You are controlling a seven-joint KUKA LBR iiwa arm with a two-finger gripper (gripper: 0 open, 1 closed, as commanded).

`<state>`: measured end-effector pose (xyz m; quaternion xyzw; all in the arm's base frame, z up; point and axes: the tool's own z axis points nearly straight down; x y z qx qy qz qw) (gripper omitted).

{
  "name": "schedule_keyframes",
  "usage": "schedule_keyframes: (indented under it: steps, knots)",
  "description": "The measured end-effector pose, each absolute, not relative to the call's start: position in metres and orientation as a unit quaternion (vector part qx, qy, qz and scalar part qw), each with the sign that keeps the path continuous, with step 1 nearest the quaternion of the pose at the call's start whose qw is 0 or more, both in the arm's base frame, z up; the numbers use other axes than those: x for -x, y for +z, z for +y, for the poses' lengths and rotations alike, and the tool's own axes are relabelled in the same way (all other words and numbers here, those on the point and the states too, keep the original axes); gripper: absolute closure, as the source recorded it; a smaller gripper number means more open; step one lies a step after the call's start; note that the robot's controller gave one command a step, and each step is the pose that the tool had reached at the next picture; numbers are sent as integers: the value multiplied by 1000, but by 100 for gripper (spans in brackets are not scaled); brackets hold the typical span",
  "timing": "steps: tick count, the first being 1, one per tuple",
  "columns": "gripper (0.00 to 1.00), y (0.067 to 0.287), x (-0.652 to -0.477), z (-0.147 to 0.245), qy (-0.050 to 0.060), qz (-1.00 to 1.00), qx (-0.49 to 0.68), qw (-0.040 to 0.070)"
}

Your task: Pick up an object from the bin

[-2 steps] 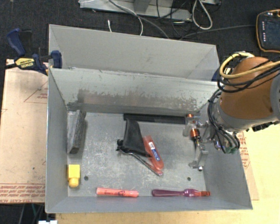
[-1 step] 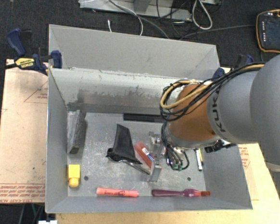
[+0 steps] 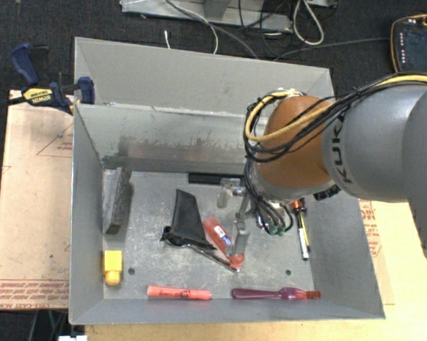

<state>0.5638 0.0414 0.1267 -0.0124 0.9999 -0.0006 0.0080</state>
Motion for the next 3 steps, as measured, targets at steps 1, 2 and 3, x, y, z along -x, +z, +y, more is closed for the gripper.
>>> schedule_keyframes:
  steps: [1, 2, 3]
  knots:
    - [0, 99, -538, 58, 2, 1000, -6, 1]
    - [0, 71, -544, 84, 1, 997, -77, 10]
    - [100, 72, -549, 77, 3, 991, -137, 3]
